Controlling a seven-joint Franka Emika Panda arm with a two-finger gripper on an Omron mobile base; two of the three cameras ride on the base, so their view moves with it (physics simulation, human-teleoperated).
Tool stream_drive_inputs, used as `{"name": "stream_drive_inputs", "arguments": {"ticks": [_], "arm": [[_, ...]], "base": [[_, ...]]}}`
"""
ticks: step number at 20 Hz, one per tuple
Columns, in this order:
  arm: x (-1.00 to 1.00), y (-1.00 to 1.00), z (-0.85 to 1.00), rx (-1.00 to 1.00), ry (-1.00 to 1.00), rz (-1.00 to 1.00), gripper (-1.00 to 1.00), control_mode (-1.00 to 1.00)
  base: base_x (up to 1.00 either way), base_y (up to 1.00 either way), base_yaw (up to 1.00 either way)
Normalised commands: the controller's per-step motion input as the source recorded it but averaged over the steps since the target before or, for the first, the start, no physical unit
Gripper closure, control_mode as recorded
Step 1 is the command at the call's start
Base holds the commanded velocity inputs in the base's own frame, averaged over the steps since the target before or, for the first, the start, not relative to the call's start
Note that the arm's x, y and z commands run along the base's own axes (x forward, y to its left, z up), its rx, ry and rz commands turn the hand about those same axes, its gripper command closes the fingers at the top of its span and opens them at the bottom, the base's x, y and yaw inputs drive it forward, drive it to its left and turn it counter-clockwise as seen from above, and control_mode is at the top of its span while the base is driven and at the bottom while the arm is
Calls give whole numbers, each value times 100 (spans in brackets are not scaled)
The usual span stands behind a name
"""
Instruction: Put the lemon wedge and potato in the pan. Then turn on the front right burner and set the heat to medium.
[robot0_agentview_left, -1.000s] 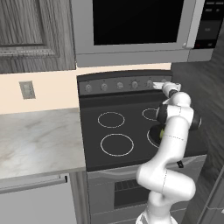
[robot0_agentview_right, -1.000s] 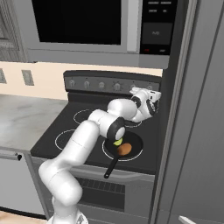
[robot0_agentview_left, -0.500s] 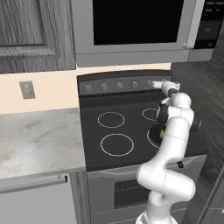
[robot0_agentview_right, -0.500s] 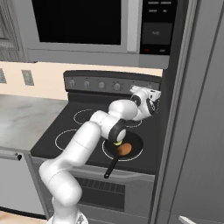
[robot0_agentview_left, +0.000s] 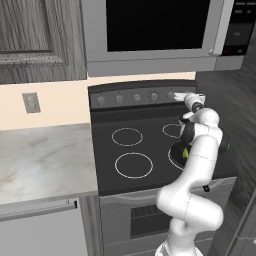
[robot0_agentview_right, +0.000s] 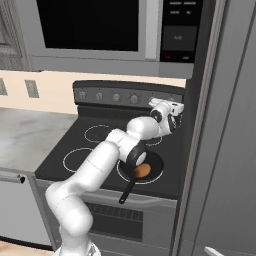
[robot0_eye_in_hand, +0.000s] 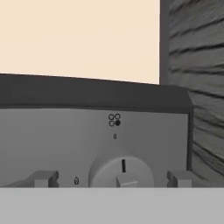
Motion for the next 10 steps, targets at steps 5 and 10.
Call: {"name": "stream_drive_inputs", "arguments": {"ticks": [5,10], "arm": [[0,-5,0,1,0,1,-100,-100],[3,-4,-1,0,0,1,100,-100]], "base": [[0,0,0],[0,0,0]]}}
